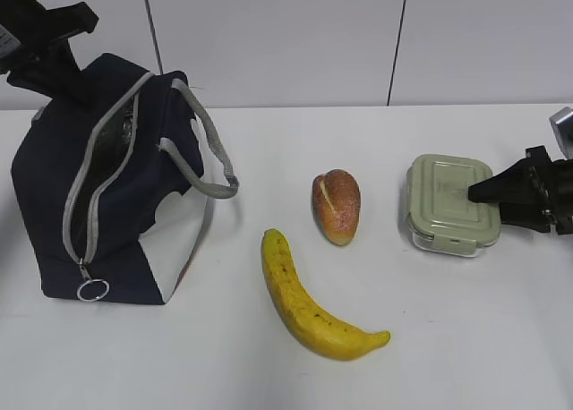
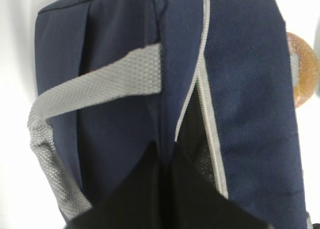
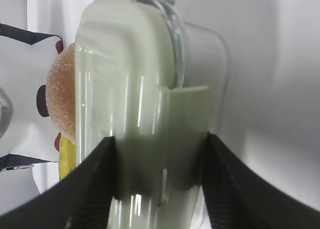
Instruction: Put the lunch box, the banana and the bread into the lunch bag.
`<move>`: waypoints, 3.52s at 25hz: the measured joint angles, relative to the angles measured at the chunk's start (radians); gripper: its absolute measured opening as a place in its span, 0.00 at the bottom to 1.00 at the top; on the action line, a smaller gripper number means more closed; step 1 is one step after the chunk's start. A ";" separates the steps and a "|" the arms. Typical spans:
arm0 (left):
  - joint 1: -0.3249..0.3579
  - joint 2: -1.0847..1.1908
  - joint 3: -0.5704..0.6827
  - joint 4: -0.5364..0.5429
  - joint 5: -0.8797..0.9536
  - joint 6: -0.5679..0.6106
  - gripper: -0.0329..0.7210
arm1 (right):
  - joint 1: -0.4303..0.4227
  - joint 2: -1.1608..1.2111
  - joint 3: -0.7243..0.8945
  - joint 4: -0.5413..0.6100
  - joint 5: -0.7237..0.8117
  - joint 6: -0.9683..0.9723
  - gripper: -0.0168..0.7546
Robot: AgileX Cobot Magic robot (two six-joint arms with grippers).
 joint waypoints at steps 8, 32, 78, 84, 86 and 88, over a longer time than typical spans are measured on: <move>0.000 0.000 0.000 -0.053 0.000 0.000 0.04 | 0.000 -0.035 -0.018 -0.009 -0.005 0.028 0.49; 0.000 0.000 0.000 -0.199 -0.006 0.000 0.04 | 0.582 -0.210 -0.534 -0.138 0.054 0.744 0.49; 0.000 0.005 0.000 -0.194 -0.008 0.000 0.04 | 0.994 0.262 -1.065 -0.749 -0.047 1.127 0.61; 0.000 0.006 0.000 -0.193 -0.006 0.000 0.04 | 0.990 0.260 -1.285 -0.922 0.087 1.117 0.62; 0.000 0.006 0.000 -0.193 -0.005 0.000 0.04 | 0.984 0.244 -1.320 -0.949 0.091 1.115 0.62; 0.000 0.006 0.000 -0.191 -0.005 0.000 0.04 | 0.979 0.222 -1.331 -0.982 0.099 1.113 0.62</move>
